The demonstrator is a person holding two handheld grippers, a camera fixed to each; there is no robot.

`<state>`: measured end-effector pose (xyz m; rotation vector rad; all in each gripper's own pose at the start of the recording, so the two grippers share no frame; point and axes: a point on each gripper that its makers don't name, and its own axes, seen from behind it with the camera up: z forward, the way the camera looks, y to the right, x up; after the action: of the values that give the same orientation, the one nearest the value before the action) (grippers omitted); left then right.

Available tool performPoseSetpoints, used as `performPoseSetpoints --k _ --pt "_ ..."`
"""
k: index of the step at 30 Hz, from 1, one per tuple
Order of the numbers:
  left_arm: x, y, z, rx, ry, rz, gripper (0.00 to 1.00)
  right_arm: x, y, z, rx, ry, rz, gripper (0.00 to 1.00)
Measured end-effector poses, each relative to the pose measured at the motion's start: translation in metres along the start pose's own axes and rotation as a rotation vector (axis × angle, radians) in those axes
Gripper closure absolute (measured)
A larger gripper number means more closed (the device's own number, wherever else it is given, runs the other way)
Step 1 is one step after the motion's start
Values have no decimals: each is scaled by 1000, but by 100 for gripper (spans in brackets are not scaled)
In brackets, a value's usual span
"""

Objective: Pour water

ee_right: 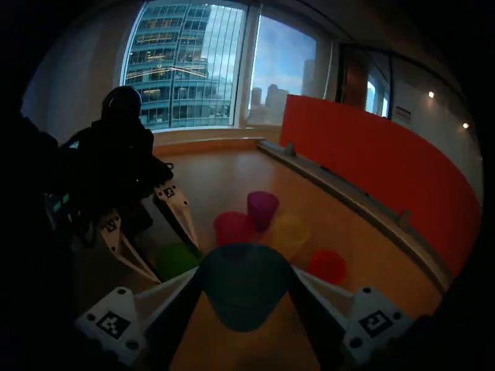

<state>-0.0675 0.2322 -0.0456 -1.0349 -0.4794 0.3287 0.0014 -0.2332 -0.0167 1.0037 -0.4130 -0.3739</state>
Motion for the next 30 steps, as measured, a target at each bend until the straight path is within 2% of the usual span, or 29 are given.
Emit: performPoseSetpoints --k 21,30 --pt "-8 -3 0 16 1 -12 11 -20 -11 8 7 -35 -1 7" --pt "-19 -8 0 37 -41 7 9 -20 -15 10 11 -39 -6 7"
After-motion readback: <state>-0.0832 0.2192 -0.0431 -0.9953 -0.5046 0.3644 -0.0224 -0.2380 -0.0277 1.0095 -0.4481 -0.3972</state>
